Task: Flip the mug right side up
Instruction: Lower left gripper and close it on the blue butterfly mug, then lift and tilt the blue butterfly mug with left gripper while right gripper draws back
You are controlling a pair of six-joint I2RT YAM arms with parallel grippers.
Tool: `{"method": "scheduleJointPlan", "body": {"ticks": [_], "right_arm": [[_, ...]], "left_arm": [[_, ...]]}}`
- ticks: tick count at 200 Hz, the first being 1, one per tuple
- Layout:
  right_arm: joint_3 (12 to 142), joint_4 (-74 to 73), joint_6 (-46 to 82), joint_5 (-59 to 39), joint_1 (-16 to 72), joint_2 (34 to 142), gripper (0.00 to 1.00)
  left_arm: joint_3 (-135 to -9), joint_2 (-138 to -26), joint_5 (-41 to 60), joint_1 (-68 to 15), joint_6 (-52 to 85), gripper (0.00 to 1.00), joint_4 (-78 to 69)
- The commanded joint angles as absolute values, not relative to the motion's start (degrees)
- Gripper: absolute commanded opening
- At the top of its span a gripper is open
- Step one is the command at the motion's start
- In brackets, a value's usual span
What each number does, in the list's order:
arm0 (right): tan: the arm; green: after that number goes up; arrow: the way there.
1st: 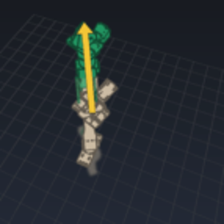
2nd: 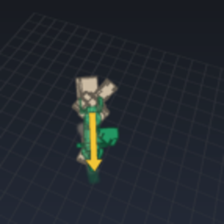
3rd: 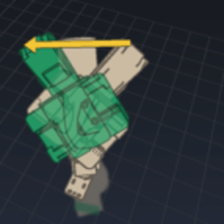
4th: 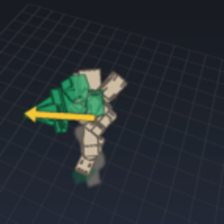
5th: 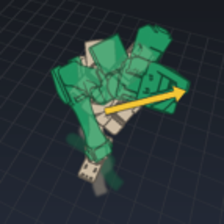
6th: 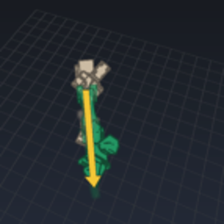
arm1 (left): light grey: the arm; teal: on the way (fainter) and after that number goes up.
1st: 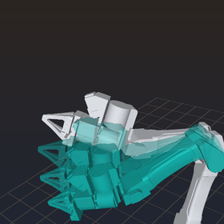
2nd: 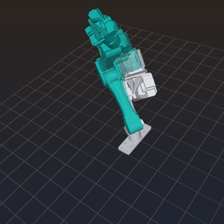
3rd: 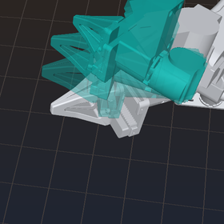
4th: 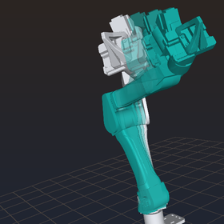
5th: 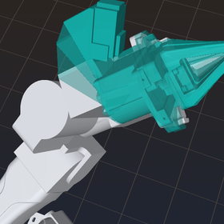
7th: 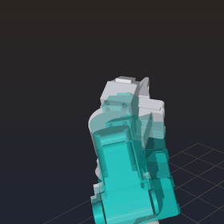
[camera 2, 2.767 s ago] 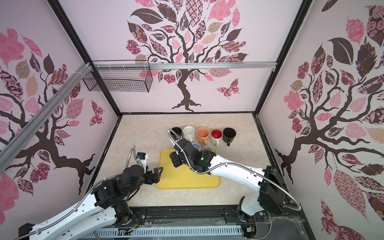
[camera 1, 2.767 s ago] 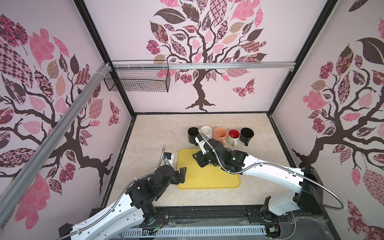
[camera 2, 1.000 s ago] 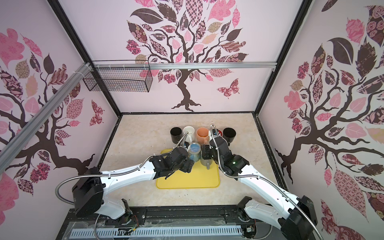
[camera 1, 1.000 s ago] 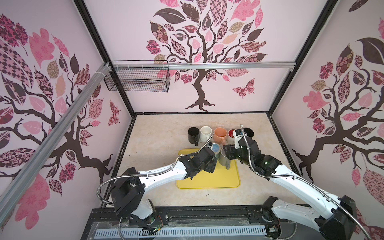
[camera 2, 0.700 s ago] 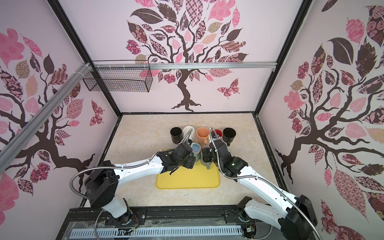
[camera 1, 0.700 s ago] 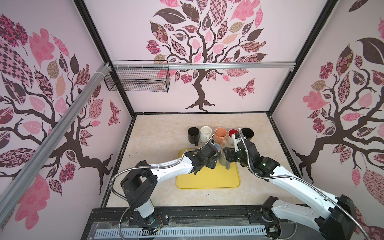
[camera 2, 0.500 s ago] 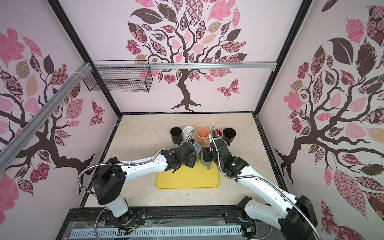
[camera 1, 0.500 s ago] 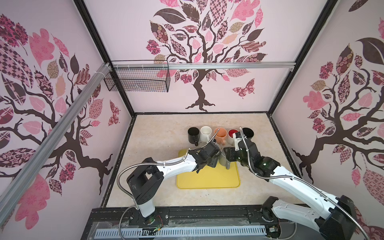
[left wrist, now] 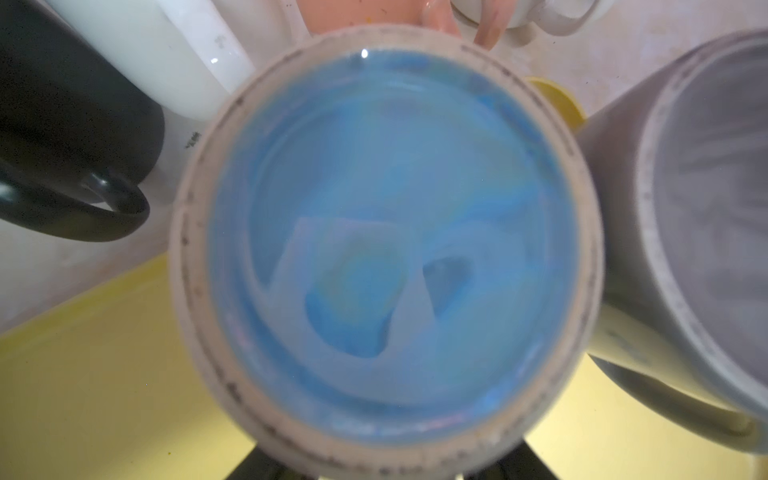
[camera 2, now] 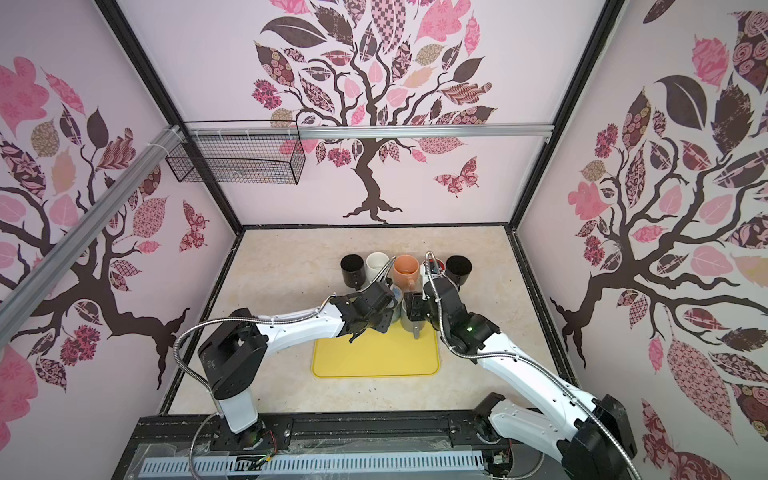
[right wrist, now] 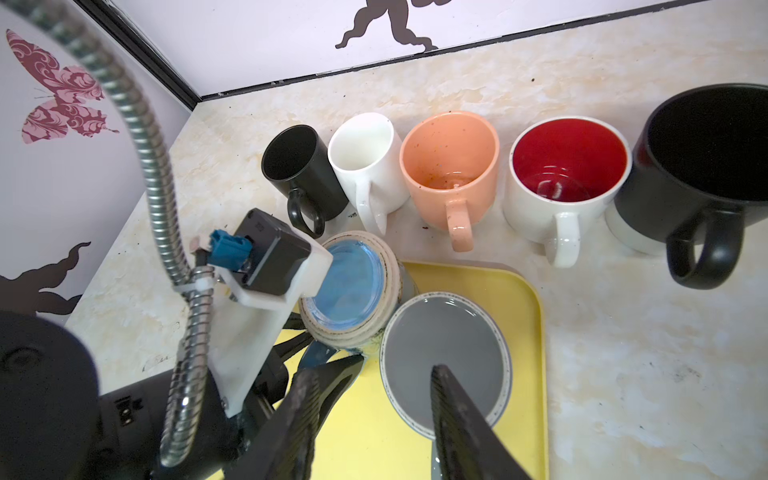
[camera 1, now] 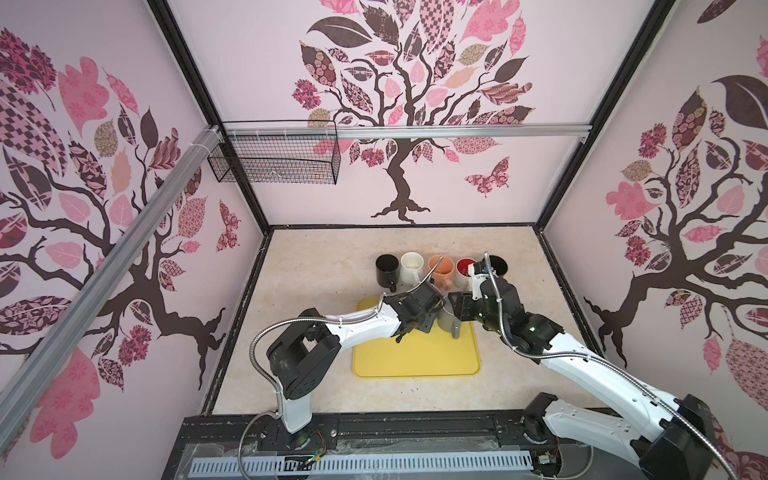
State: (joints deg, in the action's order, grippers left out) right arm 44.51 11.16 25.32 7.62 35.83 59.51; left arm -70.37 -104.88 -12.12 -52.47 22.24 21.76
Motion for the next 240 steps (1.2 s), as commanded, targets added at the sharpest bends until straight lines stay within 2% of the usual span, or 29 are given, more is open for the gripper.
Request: {"method": "scheduleJointPlan", "body": {"ticks": [1,44,70,104,175,240], "right_arm": [[44.5,9.9,24.8,6.9,35.6,57.7,0.47],[44.0,9.5,25.0,5.9,35.5,57.3,0.47],[43.5,9.2,24.8,4.4,35.5,57.1,0.47],[43.5,8.3,24.8,1.8,35.5,57.3,0.47],[44.2,6.5,26.7,-5.2,35.7,57.5,0.46],[46.8,4.4,28.9,-7.3,35.9,58.0,0.46]], "left_arm": [[-73.1,-105.7,-12.5,-52.2,21.6,0.46,21.9],[-73.3,-105.7,-13.9,-52.1,21.5,0.29,22.3],[-73.4,-105.5,-15.0,-52.2,21.0,0.00,22.5],[-71.9,-103.0,-16.3,-52.1,20.4,0.00,24.3],[-60.6,-86.8,-15.6,-52.1,21.0,0.00,20.3],[-56.0,-72.6,-18.1,-52.0,21.7,0.00,22.6]]}}
